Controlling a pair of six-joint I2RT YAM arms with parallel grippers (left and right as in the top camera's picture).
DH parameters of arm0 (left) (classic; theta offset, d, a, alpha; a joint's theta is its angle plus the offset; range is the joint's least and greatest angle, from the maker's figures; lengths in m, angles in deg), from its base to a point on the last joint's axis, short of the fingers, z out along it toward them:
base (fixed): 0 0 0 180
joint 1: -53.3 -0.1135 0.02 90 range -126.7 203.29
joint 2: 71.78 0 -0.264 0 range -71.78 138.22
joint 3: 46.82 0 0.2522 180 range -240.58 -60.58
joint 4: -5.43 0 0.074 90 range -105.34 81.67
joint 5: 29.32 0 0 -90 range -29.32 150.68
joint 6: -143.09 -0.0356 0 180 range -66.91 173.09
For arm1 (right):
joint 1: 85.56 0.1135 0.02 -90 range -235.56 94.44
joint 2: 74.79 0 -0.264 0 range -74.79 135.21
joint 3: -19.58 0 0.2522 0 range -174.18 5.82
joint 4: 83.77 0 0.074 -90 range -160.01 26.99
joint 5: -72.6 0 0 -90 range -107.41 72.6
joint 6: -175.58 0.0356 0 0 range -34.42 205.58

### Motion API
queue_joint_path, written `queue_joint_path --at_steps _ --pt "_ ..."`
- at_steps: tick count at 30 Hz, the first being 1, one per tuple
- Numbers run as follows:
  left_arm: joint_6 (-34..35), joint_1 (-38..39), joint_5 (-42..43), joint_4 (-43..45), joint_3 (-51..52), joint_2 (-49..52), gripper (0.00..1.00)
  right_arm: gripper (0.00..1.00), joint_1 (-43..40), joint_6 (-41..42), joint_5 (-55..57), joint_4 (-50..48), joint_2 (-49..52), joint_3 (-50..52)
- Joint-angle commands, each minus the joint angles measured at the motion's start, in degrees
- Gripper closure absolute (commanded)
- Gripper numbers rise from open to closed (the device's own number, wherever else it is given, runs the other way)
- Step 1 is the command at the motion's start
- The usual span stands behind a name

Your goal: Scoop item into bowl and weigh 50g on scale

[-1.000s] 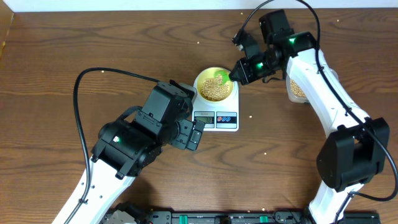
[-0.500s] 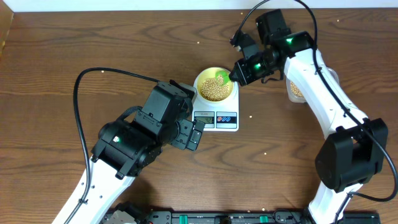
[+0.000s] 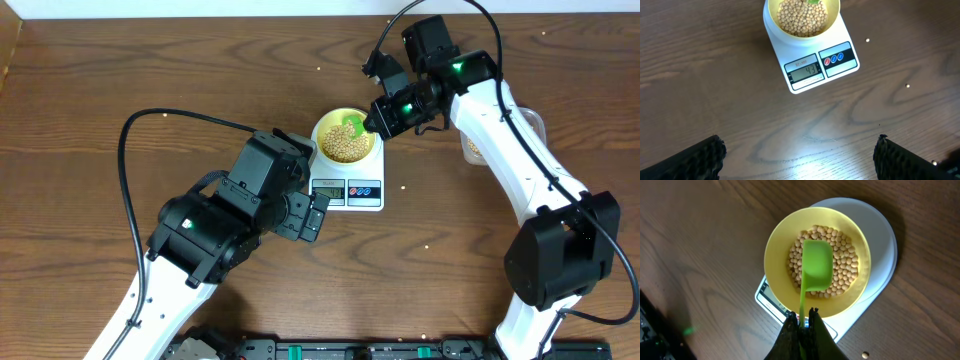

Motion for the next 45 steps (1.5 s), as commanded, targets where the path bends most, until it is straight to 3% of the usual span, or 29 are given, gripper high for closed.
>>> queue_joint_path --at_steps 1,45 --pt "-0.5 -0.09 0.31 0.02 -0.98 0.11 0.03 0.99 0.59 -1.03 0.26 0.04 0.61 -1.51" --pt "-0.5 -0.09 0.31 0.04 -0.98 0.11 0.03 0.99 2.86 -6.16 6.71 1.14 0.61 -2.95"
